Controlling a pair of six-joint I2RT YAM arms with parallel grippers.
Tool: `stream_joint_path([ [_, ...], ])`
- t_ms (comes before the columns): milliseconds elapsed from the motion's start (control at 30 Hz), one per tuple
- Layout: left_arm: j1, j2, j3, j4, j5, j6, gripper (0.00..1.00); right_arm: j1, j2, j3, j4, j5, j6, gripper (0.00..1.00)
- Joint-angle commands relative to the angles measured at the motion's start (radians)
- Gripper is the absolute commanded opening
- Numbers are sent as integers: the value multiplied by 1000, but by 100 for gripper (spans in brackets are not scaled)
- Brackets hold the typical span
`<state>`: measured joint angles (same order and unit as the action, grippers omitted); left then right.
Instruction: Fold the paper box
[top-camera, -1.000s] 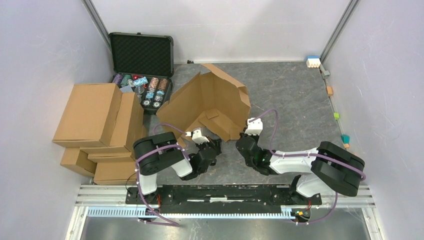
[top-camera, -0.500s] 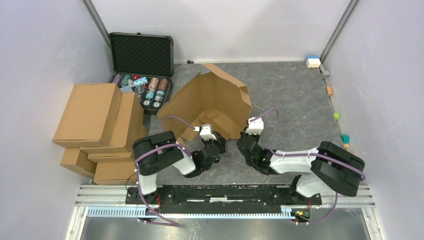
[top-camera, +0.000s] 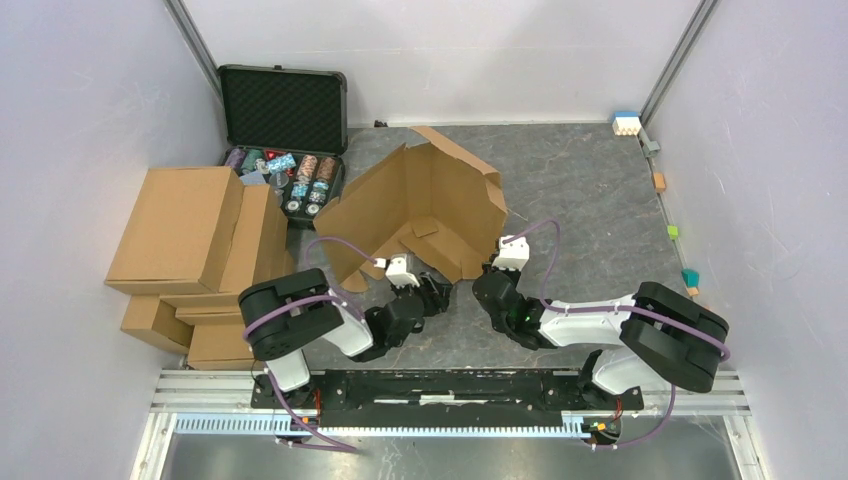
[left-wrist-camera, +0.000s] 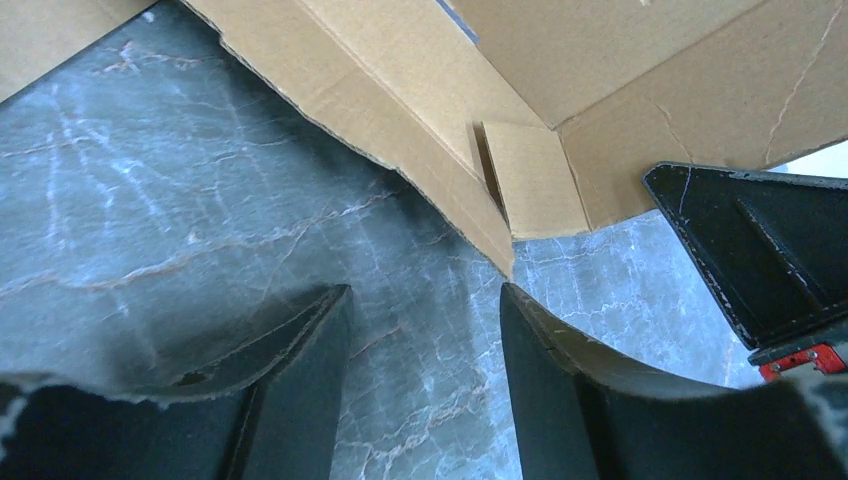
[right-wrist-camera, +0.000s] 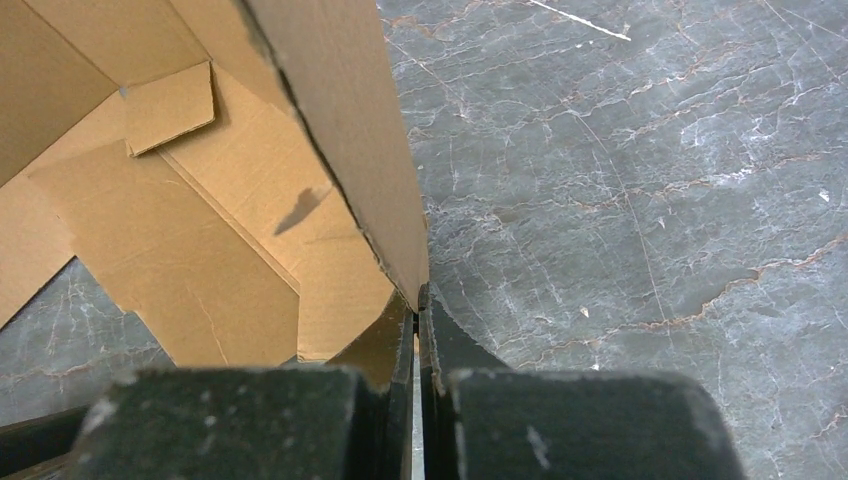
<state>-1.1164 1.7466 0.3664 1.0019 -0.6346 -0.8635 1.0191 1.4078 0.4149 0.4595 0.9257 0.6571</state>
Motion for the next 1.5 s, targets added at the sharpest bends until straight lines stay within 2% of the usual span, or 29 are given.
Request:
stream_joint_path([
  [0, 7, -58, -53, 0, -11, -67, 63, -4, 6, 28, 15, 30, 27, 0],
  [167, 6, -69, -66, 3, -9, -137, 65, -4, 4, 28, 17, 31, 18, 0],
  [367, 45, -15, -56, 65, -2, -255, 72, -4, 6, 25, 23, 28, 18, 0],
  [667, 125, 70, -20, 123, 110, -313, 65, -4, -3, 8, 71, 28, -44, 0],
  [933, 156, 53, 51, -33, 158, -335, 40, -4, -3, -23, 131, 17, -90, 0],
  [1000, 158, 41, 65, -67, 154, -338, 26, -4, -4, -33, 147, 12, -102, 0],
  [1067, 160, 34, 80, -97, 154, -332, 4, -4, -4, -37, 152, 14, -105, 0],
  [1167, 158, 27, 90, -147, 148, -349, 2, -4, -8, -36, 150, 14, -106, 0],
  [1233, 159, 29, 75, -135, 141, -372, 2, -4, -16, -36, 146, 10, -108, 6],
  [1333, 158, 34, 55, -97, 145, -381, 2, -6, -39, -47, 193, -28, -165, 21],
  [1467, 158, 49, 58, -100, 165, -395, 2, -29, -74, -94, 326, -160, -235, 26],
])
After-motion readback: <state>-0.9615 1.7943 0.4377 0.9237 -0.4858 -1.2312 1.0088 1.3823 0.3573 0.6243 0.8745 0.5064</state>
